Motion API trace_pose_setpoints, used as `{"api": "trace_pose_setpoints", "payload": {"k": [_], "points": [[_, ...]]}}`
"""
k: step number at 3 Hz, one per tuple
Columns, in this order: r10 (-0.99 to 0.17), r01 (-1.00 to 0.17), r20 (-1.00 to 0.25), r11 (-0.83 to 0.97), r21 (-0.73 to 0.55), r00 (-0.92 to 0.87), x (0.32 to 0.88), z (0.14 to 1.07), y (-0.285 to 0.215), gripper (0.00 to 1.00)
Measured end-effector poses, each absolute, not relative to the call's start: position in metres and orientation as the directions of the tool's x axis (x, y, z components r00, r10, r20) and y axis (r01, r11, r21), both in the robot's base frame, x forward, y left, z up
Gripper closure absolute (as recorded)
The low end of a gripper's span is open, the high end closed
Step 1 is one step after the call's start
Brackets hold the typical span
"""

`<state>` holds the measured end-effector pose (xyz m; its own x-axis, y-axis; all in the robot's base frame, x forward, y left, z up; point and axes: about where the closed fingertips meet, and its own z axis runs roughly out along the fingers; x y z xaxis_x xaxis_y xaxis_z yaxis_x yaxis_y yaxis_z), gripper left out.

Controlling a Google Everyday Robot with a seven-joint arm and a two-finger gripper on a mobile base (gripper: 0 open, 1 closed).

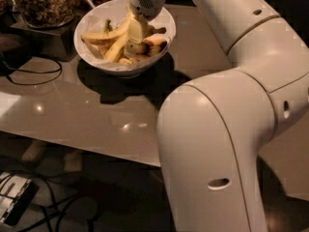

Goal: Pick banana from white bowl

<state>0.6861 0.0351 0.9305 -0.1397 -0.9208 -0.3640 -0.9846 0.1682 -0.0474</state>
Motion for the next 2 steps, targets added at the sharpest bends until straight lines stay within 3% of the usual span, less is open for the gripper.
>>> {"api": "trace_pose_setpoints", "payload": {"k": [1, 2], "points": [[-0.92, -0.983, -0.362, 0.177, -0.041, -0.151, 0.6903, 0.9288, 0.0393, 0.21], [-0.924, -0.981, -0.346, 0.191, -0.044, -0.165, 0.6945, 0.9254, 0.0405, 0.4]]}}
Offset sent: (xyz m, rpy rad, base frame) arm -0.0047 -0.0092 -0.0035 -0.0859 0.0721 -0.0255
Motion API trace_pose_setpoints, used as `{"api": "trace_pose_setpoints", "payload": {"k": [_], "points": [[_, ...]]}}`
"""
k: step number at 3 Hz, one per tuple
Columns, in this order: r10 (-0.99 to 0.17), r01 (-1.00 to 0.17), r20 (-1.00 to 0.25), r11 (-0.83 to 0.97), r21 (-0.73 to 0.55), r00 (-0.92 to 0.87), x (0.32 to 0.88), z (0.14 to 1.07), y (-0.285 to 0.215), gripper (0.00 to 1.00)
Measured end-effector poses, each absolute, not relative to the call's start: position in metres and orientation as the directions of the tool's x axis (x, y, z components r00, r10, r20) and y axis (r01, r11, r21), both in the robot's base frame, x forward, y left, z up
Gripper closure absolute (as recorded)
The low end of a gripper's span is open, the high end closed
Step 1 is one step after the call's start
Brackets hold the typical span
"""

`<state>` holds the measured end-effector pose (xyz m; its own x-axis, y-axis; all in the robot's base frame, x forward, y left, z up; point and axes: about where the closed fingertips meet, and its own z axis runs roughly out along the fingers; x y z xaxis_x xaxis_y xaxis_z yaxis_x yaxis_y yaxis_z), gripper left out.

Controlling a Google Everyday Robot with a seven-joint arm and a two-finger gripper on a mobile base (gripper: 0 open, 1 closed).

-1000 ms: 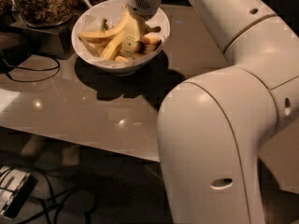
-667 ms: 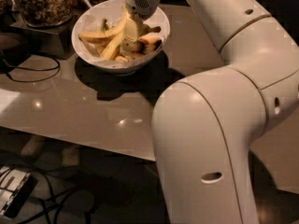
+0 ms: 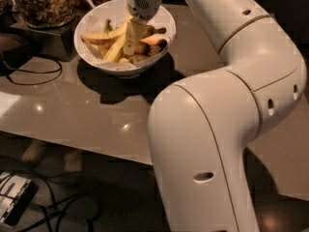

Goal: Pick banana from white bowl

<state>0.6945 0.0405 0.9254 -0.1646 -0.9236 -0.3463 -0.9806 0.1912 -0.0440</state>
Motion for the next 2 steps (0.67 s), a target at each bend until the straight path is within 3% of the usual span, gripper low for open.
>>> {"api": "trace_pose_setpoints", "payload": {"k": [2], "points": [[-0.93, -0.979, -0.326, 0.198, -0.051, -0.171, 0.6957, 0.9222, 0.0443, 0.86]]}}
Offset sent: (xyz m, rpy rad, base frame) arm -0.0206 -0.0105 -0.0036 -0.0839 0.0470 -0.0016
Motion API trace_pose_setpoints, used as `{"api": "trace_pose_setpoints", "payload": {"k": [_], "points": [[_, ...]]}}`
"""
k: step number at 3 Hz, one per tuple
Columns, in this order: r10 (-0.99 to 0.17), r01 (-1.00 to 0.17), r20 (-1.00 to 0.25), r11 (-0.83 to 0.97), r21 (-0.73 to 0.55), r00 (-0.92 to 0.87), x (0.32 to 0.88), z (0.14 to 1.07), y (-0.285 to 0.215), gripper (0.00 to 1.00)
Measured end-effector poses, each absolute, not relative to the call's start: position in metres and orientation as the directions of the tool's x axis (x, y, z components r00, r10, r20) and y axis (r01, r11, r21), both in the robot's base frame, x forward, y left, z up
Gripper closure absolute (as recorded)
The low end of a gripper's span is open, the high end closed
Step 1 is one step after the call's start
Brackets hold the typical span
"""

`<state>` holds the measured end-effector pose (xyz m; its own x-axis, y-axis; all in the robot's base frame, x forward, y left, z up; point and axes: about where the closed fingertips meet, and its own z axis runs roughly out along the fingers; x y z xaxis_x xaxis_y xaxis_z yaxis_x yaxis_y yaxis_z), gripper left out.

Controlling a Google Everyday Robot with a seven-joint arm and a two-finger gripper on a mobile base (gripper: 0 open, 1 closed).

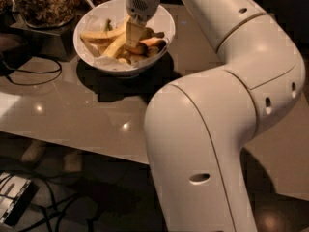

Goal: Pick banana from white bowl

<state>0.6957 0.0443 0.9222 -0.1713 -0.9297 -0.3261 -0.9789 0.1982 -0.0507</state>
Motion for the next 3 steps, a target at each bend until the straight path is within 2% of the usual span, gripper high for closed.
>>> {"api": "trace_pose_setpoints", "payload": {"k": [1, 3], "points": [[-0.93, -0.979, -0.326, 0.198, -0.051, -0.171, 0.6957, 0.9222, 0.0443, 1.0], [-0.923, -0.978, -0.348, 0.197, -0.062, -0.164, 0.6997, 0.9235, 0.0474, 1.0]]}}
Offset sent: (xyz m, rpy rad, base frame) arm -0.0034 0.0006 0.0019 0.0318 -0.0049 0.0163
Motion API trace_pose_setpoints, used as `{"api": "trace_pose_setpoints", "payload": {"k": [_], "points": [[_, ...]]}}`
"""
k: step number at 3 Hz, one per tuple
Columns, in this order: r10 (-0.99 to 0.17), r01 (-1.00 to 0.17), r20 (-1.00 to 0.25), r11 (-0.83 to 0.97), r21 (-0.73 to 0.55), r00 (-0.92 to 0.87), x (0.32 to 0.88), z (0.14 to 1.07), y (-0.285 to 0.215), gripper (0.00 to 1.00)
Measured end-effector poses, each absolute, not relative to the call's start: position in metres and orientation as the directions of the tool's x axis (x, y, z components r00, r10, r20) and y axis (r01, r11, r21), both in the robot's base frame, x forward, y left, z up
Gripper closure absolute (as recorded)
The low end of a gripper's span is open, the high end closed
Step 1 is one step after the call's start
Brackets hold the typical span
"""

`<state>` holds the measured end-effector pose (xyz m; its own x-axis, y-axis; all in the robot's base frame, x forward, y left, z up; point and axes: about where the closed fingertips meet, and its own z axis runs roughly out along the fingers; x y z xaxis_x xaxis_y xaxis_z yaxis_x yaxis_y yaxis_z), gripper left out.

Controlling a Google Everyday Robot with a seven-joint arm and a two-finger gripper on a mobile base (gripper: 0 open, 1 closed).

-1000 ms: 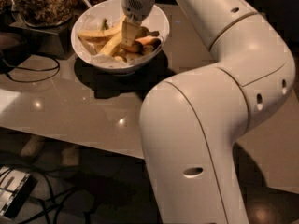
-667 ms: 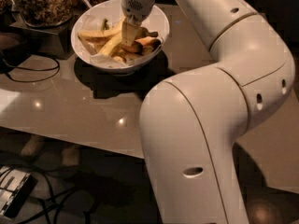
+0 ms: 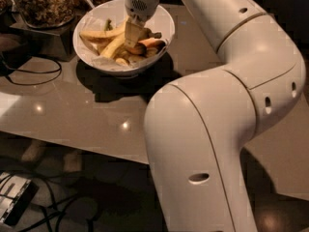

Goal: Pick banana from white bowl

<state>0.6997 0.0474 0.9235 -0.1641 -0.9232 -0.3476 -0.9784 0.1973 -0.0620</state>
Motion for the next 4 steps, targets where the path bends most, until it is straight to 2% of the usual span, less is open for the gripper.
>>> {"api": "trace_pose_setpoints", "payload": {"k": [2, 3, 4], "points": [[-0.875, -0.976, -0.461, 0.206, -0.074, -0.149, 0.684, 0.958, 0.037, 1.0], [-0.878, -0.975, -0.456, 0.204, -0.083, -0.145, 0.685, 0.96, 0.04, 1.0], [-0.87, -0.979, -0.467, 0.199, -0.039, -0.158, 0.667, 0.964, 0.039, 1.0]]}}
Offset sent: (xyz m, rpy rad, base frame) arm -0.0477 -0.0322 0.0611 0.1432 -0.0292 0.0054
